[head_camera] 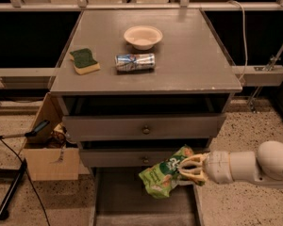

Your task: Pick green rice chip bag from bottom drawer and place on counter

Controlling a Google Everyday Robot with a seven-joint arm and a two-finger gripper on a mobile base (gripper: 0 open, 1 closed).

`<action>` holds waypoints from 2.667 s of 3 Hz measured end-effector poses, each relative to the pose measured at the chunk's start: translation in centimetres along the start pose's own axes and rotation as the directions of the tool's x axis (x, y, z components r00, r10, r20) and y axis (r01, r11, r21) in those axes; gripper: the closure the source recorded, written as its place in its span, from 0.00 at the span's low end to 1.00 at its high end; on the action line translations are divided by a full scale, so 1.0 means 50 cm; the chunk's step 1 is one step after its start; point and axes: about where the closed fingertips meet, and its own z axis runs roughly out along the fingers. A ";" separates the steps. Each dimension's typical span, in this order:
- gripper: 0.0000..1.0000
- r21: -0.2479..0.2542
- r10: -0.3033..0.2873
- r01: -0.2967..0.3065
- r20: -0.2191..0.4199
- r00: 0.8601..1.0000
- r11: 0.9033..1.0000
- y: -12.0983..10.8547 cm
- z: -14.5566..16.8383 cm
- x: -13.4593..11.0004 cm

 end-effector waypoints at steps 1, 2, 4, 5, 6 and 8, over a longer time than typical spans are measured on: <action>1.00 0.011 -0.064 0.064 0.000 0.998 0.998 -0.020 -0.088 -0.087; 1.00 0.014 -0.126 0.126 0.000 0.992 0.992 -0.005 -0.180 -0.175; 1.00 0.048 -0.215 0.217 -0.043 0.976 0.975 -0.051 -0.271 -0.370; 1.00 0.047 -0.216 0.217 -0.043 0.976 0.975 -0.051 -0.271 -0.370; 1.00 0.013 -0.236 0.237 -0.039 0.971 0.971 -0.073 -0.261 -0.385; 1.00 -0.028 -0.342 0.341 -0.054 0.938 0.940 -0.184 -0.289 -0.478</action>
Offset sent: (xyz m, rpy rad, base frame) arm -0.0468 -0.0398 0.1574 -0.0421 -0.1424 0.0675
